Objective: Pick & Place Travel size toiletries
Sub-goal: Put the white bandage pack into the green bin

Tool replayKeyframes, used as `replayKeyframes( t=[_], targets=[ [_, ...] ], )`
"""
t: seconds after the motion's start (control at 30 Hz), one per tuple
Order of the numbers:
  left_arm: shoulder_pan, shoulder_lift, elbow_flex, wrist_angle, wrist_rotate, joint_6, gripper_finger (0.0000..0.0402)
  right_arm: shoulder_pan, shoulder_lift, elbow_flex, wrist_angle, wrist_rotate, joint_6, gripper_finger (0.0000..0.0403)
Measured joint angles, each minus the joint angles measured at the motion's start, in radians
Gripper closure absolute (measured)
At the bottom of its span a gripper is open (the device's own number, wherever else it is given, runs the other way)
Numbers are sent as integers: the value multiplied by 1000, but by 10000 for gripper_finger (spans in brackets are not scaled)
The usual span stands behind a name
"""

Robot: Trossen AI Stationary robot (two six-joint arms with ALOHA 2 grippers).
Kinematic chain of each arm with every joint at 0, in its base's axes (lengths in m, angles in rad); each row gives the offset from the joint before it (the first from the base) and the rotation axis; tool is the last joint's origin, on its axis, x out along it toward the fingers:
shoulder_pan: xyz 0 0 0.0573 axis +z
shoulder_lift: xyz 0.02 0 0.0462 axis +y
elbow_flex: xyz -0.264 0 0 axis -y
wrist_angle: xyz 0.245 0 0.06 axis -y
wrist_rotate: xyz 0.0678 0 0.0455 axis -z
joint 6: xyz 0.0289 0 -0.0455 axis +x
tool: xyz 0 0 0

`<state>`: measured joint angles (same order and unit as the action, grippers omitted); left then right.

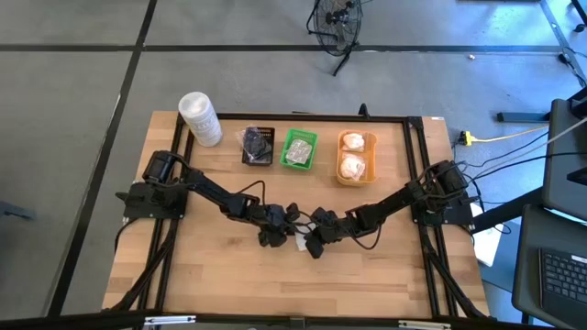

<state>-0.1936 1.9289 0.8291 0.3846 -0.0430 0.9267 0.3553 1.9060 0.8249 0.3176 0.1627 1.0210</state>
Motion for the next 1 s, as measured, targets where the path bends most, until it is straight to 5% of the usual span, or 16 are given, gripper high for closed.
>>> replayKeyframes(
  t=[0.37,1.0],
  targets=[
    [-45,1,1,40,-88,60,325,0,0,0,0,-18,-11,401],
    [-51,2,3,8,-25,105,328,1,1,0,39,5,-23,401]
  ],
)
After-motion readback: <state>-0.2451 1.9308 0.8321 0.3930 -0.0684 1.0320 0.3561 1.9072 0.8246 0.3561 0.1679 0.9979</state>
